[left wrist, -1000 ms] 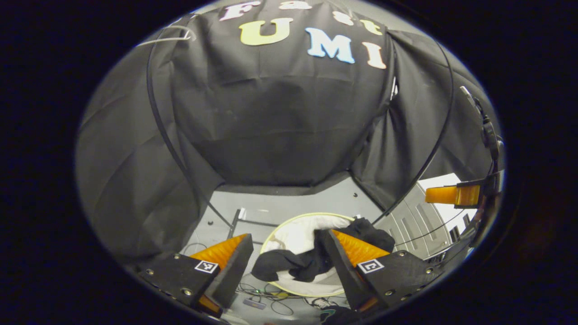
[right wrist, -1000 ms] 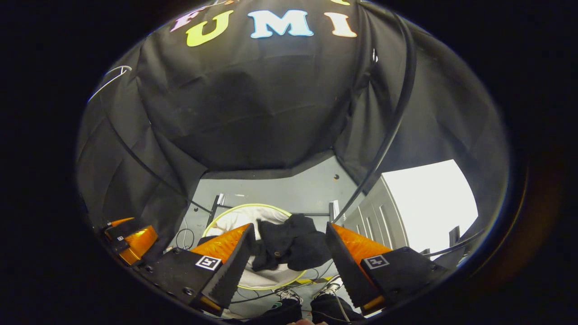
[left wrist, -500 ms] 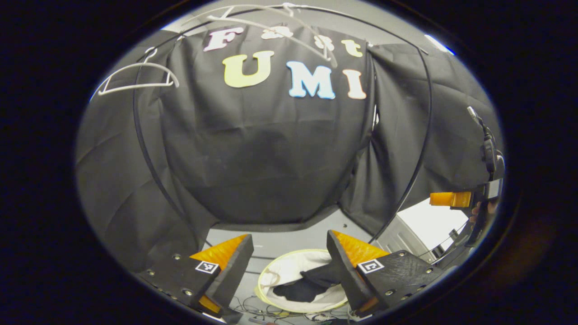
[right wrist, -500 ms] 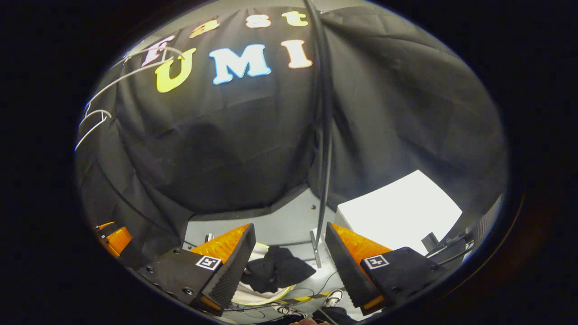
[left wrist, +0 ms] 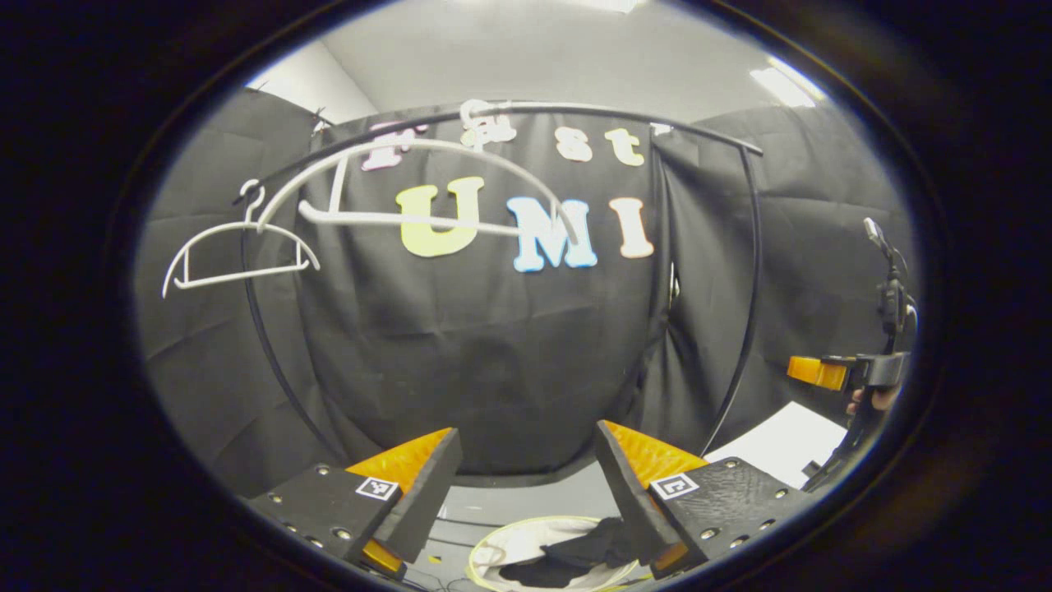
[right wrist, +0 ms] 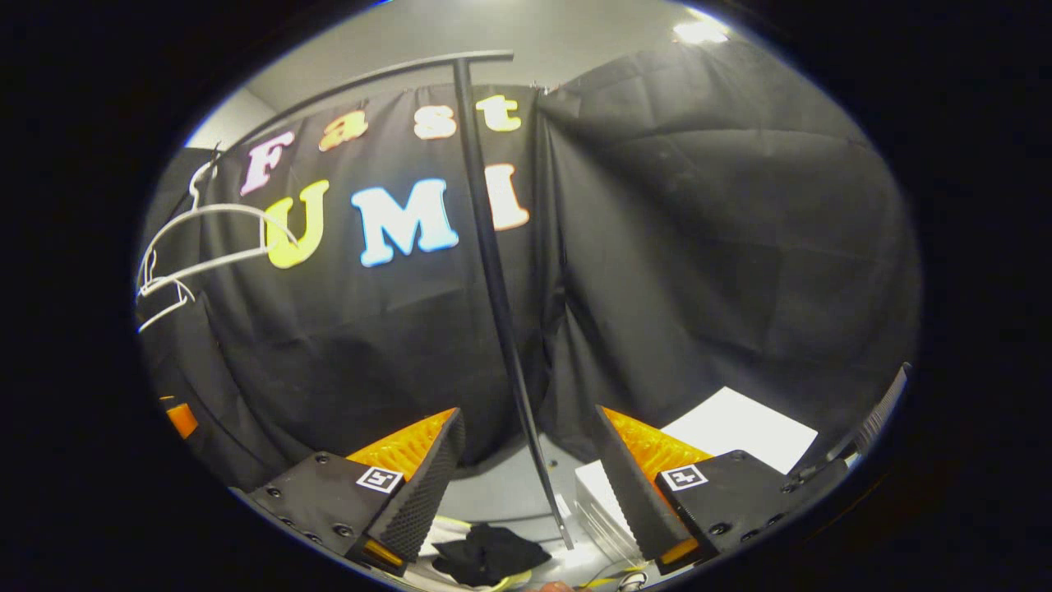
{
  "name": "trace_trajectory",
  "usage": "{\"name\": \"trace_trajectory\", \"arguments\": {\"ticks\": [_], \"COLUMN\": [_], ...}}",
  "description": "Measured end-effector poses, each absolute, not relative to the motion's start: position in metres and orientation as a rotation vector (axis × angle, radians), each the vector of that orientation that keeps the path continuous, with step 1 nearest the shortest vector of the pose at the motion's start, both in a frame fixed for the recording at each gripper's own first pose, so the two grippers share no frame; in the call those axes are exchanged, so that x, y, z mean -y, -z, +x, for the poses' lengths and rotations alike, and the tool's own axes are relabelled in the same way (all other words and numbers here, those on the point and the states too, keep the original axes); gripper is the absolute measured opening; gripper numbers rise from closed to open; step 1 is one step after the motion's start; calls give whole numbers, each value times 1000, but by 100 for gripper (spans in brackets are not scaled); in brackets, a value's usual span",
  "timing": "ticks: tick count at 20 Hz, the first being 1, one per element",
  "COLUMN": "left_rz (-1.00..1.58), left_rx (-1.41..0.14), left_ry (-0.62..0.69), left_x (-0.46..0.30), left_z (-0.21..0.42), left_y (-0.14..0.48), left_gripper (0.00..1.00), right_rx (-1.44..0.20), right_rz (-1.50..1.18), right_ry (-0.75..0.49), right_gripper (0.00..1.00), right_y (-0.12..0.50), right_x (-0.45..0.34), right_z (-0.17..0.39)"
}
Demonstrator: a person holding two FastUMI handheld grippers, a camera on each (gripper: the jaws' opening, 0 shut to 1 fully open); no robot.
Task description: Grasp the clothes on the hanger with both hands and then place them into the laundry hamper below.
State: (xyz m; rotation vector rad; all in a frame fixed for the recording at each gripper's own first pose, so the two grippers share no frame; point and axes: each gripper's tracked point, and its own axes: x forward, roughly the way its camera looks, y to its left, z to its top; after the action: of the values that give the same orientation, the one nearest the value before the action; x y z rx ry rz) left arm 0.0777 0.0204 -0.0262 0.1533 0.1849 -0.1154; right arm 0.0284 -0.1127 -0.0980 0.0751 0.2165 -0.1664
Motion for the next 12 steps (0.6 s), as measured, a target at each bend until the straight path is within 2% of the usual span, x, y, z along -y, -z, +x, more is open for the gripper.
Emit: {"name": "trace_trajectory", "arguments": {"ticks": [1,5,7,8,12], "left_rz": [139,76,65,60,4], "left_rx": [-166,-65,-25,-10,47], "left_ry": [99,66,55,54,58], "left_x": [-13,23,37,42,59], "left_z": [77,57,57,56,40], "left_y": [11,-44,-54,-59,-64], "left_gripper": [94,94,94,94,94], "right_rx": [-198,-140,-93,-76,-37], "right_rz": [75,80,64,53,65], "right_ry": [155,107,85,86,33], "right_gripper": [98,98,95,98,98], "right_y": [87,45,27,22,1], "right_x": [119,138,145,151,148], "right_z": [30,32,34,36,39]}}
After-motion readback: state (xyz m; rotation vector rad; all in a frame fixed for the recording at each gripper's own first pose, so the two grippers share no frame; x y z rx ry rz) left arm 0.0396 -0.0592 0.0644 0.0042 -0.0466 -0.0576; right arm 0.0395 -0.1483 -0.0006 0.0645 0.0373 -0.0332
